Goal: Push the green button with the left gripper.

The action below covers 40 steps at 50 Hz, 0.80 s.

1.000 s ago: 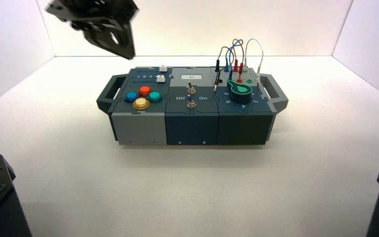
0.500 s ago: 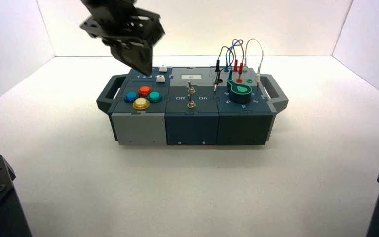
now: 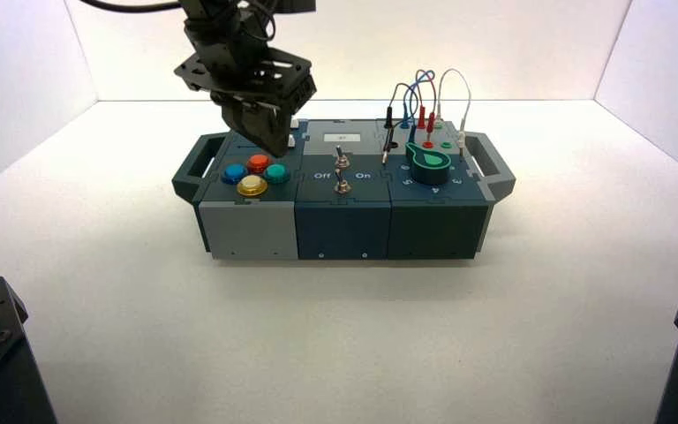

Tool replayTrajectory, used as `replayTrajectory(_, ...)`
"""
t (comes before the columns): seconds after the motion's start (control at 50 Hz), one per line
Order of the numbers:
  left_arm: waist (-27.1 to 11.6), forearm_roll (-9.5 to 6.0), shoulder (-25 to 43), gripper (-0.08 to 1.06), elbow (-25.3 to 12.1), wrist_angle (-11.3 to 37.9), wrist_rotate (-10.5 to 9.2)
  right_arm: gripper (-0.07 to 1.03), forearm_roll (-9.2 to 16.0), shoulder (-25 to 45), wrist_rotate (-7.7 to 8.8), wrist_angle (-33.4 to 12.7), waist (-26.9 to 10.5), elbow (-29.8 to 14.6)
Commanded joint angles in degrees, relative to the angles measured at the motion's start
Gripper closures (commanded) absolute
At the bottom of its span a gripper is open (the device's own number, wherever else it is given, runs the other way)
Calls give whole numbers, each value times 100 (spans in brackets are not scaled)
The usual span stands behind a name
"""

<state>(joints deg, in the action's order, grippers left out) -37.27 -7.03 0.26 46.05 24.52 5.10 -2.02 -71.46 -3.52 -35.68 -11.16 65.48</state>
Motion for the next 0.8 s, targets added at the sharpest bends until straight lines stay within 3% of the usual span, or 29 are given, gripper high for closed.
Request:
replayTrajectory(0.02,-35,0,0,101,-132,-35,26,98,-9,44,0,53,0,-185)
replayTrajectory(0.8,-35,0,220,101,-105,9,35,98,-9,44,0,62,0,-185)
